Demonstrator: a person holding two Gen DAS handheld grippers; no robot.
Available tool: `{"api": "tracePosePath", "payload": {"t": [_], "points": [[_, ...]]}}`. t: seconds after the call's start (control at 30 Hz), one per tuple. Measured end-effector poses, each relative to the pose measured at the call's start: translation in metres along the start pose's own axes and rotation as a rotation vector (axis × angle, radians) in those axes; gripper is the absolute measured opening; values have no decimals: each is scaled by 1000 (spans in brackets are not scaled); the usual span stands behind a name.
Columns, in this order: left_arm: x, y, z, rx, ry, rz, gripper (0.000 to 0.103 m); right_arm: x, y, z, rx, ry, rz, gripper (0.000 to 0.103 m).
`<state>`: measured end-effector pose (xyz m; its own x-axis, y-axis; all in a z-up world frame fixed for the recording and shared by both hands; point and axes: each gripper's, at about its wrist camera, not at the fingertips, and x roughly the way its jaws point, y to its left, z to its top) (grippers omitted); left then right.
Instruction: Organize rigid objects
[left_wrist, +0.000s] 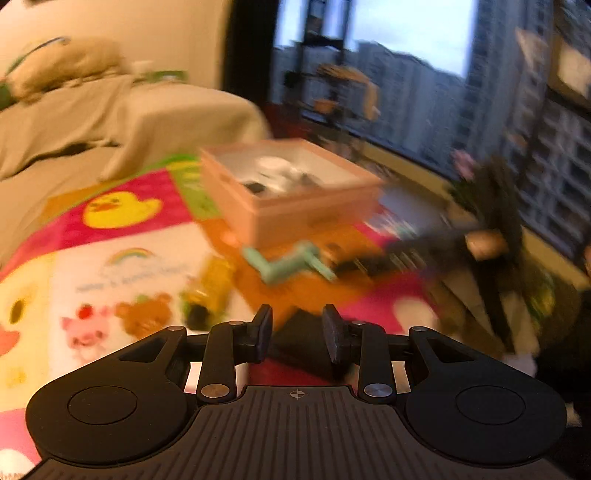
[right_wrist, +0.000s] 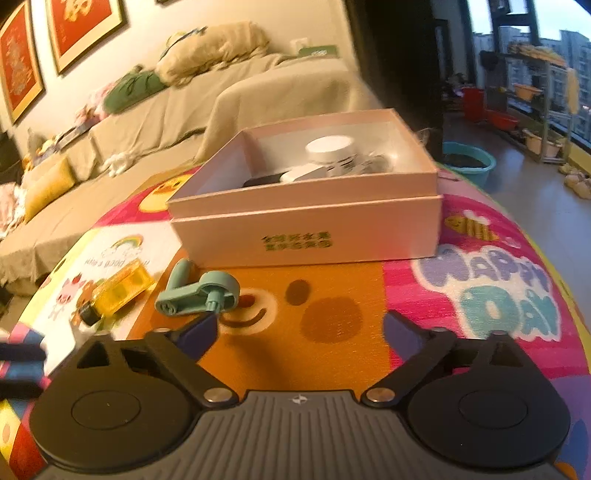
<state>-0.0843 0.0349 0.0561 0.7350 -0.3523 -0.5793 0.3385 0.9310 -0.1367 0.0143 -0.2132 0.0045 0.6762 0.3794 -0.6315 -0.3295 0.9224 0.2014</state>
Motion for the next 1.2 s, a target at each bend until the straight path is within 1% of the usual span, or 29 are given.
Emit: {"api": "tracePosePath", "payload": {"t": [0.07,0.1,0.13,0.2,0.27,0.33,0.37,0.4,0.43,0.5,0.57,0.63,0.73,0.77,0.83,0.87,0.9,0.93,1.0,1.07,1.17,1.2], "points": [[4,21,8,-89,-22,81,33,2,4,1,-32,22,-3,103],[7,32,11,-118,-22,118,33,3,6,1,-47,29,-10,103],[13,37,14,-121,-15,136,33,3,7,0,-58,34,-16,103],[26,40,17,-85,19,137,33,5,12,-1,-83,41,-35,103],[36,38,18,-30,41,117,33,5,15,-2,-101,46,-51,103],[51,35,20,24,63,139,33,6,16,-2,-111,49,-57,103],[58,34,20,45,82,154,37,6,17,-3,-116,51,-61,103],[66,33,21,63,99,165,38,6,18,-3,-124,54,-66,103],[70,31,20,71,114,165,36,6,19,-3,-132,56,-71,103],[83,28,18,91,161,167,37,6,23,-4,-150,59,-81,103],[85,28,15,93,147,154,36,3,26,-4,-162,60,-70,103],[86,33,16,64,153,133,36,0,29,-4,-142,51,-53,102],[84,39,11,44,132,114,35,-4,41,0,-104,27,25,102],[83,39,9,42,125,113,35,-4,50,1,-112,8,28,102],[81,40,9,52,125,112,33,-2,69,5,-168,-21,24,101],[80,41,9,51,130,115,33,2,79,7,-211,-23,27,100],[78,44,9,44,132,111,33,6,86,9,-239,-16,30,92],[76,47,9,33,132,106,33,10,90,11,-254,-6,29,89],[72,52,7,15,126,107,33,22,92,16,-286,59,15,89],[70,55,4,7,116,101,33,27,85,16,-308,87,-6,89],[68,55,-2,-13,82,104,33,20,67,11,-339,68,-66,89],[67,55,-3,-20,70,107,33,16,60,11,-341,55,-116,88]]}}
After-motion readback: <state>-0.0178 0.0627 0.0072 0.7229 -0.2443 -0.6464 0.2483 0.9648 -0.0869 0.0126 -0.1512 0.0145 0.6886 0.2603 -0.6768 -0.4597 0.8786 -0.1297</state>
